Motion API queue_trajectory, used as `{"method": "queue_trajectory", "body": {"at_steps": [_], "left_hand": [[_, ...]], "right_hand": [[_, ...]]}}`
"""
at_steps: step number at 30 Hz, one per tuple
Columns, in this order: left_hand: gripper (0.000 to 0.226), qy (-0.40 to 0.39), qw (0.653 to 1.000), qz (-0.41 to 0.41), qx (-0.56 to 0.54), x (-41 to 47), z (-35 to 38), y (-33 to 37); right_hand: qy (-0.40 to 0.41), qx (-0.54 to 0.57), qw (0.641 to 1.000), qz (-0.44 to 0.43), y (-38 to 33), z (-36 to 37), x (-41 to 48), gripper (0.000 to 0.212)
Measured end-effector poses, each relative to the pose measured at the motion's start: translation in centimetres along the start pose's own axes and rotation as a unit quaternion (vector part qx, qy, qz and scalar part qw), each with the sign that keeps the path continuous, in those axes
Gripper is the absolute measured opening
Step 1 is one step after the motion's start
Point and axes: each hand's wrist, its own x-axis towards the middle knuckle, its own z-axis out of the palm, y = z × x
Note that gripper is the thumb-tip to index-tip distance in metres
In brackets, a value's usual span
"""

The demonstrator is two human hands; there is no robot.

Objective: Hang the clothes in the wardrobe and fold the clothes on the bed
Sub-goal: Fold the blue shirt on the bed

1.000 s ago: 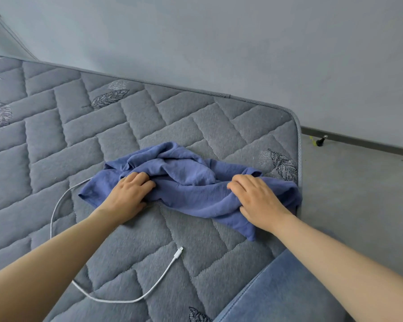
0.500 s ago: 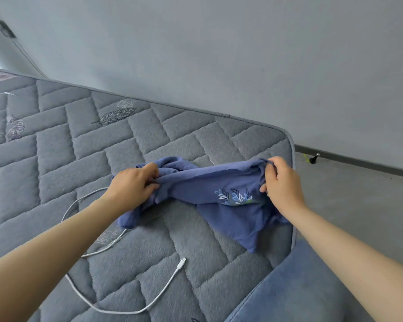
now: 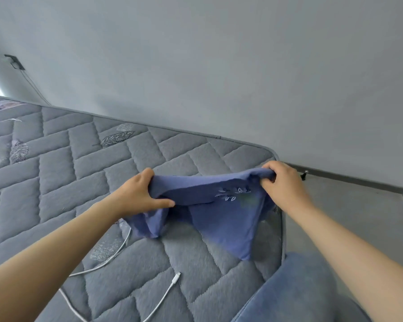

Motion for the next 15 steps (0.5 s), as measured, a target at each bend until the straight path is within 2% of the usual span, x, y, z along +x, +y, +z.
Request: {"method": "queue_trajectory", "body": {"at_steps": [1, 3, 7, 12, 15], "left_hand": [[0.059, -0.01, 0.998, 0.023, 0.051, -0.3, -0.3, 0.2], [0.049, 0.015, 0.994, 0.043, 0.101, -0.4, -0.8, 0.6], [0.017, 0.128, 0.99, 0.066, 0.013, -0.2, -2.8, 1.4], [0.022, 0.179, 0.98, 0.085, 0.025, 0.8, -6.9, 2.4], [0.016, 0.207, 0.974, 0.052, 0.078, 1.2, -9.4, 3.5]], "right_hand": [[0.024, 0.002, 1.0, 0.009, -0.1, -0.3, 0.1, 0.015], [0.05, -0.01, 0.999, 0.009, -0.2, -1.2, 0.4, 0.01], [0.079, -0.064, 0.994, -0.039, -1.0, -3.6, 1.1, 0.022], [0.13, -0.074, 0.987, -0.054, -3.0, -6.4, 2.5, 0.027], [0.147, -0.16, 0.976, -0.011, -4.4, -8.1, 3.2, 0.027]]}}
